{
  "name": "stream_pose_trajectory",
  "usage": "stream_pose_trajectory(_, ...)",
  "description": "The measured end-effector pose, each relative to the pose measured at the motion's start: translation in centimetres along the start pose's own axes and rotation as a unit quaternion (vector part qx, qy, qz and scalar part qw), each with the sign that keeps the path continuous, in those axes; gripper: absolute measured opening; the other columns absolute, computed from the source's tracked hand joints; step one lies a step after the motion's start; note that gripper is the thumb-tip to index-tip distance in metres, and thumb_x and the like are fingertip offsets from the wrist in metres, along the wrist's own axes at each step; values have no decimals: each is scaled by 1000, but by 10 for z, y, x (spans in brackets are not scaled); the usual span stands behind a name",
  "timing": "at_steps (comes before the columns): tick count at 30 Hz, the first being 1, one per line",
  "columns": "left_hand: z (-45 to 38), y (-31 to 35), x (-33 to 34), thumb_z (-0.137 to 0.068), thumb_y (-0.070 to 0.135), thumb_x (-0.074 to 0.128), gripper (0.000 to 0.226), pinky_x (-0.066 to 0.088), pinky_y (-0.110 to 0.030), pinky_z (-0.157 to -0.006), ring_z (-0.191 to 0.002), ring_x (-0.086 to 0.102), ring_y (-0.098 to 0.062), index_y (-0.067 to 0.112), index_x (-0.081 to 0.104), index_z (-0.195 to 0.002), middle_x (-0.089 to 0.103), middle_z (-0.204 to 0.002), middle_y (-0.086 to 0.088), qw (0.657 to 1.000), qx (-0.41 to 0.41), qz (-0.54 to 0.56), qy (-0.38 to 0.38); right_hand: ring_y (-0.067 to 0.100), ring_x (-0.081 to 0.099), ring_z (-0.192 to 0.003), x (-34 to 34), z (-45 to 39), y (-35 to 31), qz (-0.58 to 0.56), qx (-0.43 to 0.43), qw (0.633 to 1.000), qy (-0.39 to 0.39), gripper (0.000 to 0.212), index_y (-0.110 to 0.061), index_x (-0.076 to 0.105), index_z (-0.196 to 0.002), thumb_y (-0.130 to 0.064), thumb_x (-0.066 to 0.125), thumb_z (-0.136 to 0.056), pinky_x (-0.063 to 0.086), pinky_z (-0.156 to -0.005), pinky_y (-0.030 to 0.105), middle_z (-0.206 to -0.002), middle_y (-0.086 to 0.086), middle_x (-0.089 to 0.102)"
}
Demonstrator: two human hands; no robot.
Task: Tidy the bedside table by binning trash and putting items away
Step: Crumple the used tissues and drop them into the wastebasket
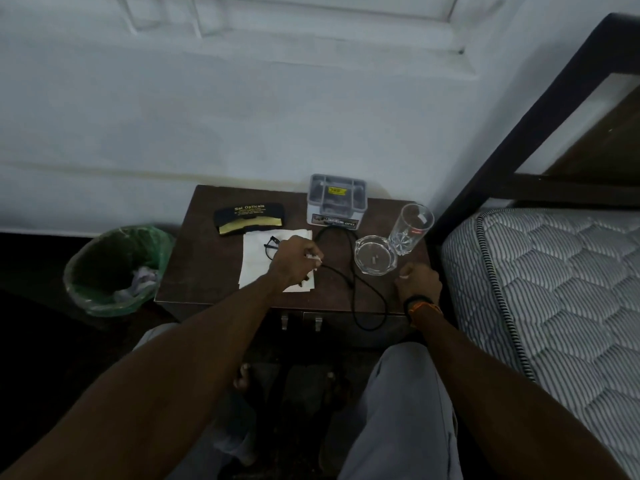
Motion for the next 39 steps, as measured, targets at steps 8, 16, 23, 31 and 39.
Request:
stream_pose_trajectory(8,25,-27,-64,-79,6,74,6,56,-36,-77,-82,69,-21,12,73,-81,68,-80,0,997,-40,38,58,36,65,-101,-4,36,-98,-56,-81,995,32,17,-20,72,-97,-21,68,-81,51,-82,38,-103,10,72)
stream_pose_trajectory(16,40,-38,-98,-85,6,70,9,61,-34,-69,-73,70,-21,4,76,-91,75,-88,-15,990,-61,81,97,17,66,-88,32,64,-190,-187,-174,965,-55,11,-22,76,-89,-27,78,-80,50,-78,26,-94,1,75)
stream_pose_trajectory(23,88,-132,-176,-76,16,76,3,60,-37,-68,-67,68,-13,15,76,-72,74,-71,-3,963,-157,89,202,28,70,-93,126,129,-311,-183,-287,928,-149,9,-17,78,-90,-17,73,-83,56,-83,40,-96,6,76)
stream_pose_trajectory(31,128,-272,-244,-73,18,78,8,60,-34,-72,-73,70,-19,19,71,-71,73,-72,-2,901,-295,119,294,22,69,-86,245,180,-428,-119,-376,891,-226,7,-16,77,-87,-13,71,-85,58,-80,39,-90,6,76)
stream_pose_trajectory(39,125,-358,-284,-77,12,76,12,46,-17,-53,-64,59,-13,12,63,-78,61,-68,1,868,-323,141,350,24,69,-92,335,191,-497,16,-428,870,-246,15,-18,79,-87,-9,67,-84,57,-86,40,-96,4,77)
Point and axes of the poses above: each hand's wrist, its own z-axis away from the middle knuckle, its own x-axis out of the palm, y = z × x, the point moved 10 cm from there along -z, towards the middle knuckle
